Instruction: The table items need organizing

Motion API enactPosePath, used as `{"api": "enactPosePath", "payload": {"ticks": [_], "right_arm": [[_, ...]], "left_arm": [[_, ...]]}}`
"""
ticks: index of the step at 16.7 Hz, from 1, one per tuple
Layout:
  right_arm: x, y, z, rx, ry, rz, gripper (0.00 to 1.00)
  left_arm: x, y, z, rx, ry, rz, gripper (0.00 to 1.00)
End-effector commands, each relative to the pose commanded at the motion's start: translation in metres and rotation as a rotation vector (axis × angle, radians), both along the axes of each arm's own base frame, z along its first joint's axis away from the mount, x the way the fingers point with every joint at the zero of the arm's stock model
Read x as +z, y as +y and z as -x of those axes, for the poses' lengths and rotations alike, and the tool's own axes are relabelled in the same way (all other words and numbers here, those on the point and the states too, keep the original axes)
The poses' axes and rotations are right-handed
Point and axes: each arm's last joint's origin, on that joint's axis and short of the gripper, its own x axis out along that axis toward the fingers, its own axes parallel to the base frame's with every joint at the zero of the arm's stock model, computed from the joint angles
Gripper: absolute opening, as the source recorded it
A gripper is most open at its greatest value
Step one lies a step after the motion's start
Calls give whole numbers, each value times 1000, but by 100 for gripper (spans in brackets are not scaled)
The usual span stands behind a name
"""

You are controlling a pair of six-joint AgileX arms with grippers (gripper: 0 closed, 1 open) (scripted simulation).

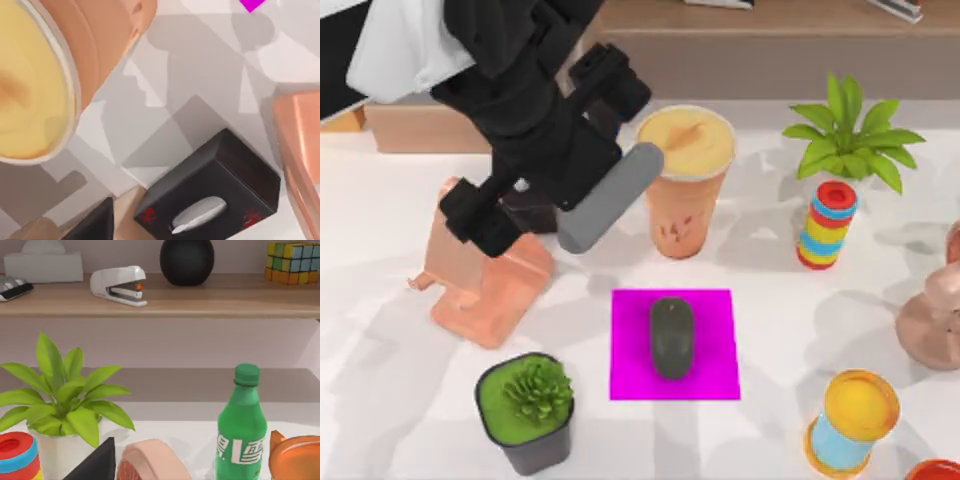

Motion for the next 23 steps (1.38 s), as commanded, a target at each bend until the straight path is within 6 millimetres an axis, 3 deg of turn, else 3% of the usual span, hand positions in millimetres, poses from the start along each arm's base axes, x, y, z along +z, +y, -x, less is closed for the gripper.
{"api": "enactPosePath", "payload": {"ticks": [3, 7, 9, 12, 16, 23], "right_arm": [[0, 0, 0, 0, 0, 0, 100], [0, 0, 0, 0, 0, 0, 100], [0, 0, 0, 0, 0, 0, 100], [0, 0, 0, 0, 0, 0, 100], [0, 0, 0, 0, 0, 0, 100], [0, 0, 0, 0, 0, 0, 100]], "left_arm": [[-4, 77, -6, 428, 68, 64, 100], [-46, 180, 2, 1042, 238, 100, 100], [-72, 222, 16, 1330, 328, 112, 100], [-96, 267, 39, 1679, 395, 158, 100], [-102, 300, 54, 1930, 364, 241, 100], [-106, 302, 54, 1945, 361, 246, 100]]}}
